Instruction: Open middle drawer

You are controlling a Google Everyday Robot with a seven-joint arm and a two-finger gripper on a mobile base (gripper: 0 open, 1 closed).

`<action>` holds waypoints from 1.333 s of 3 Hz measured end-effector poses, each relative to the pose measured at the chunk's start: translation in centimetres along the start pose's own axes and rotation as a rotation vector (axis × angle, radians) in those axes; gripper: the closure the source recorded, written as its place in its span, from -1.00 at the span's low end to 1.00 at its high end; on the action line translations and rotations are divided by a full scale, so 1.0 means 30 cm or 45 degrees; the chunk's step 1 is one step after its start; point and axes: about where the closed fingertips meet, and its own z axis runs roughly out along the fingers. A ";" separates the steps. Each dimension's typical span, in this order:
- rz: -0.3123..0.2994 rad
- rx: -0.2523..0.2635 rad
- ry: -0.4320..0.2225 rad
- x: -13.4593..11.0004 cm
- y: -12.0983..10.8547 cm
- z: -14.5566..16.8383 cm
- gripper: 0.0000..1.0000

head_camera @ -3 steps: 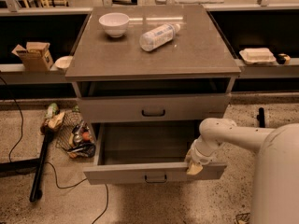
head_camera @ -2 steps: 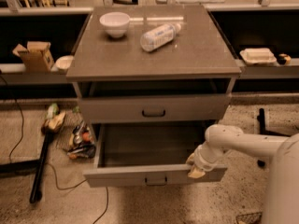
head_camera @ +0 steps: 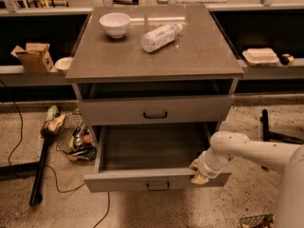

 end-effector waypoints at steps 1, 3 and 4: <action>0.000 0.000 0.000 -0.002 0.000 0.001 0.65; 0.000 -0.001 0.000 -0.002 0.000 0.001 -0.47; 0.000 -0.001 0.000 -0.002 0.000 0.001 -0.90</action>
Offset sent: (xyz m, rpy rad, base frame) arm 0.0001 0.0005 -0.0001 0.0001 0.0003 0.0001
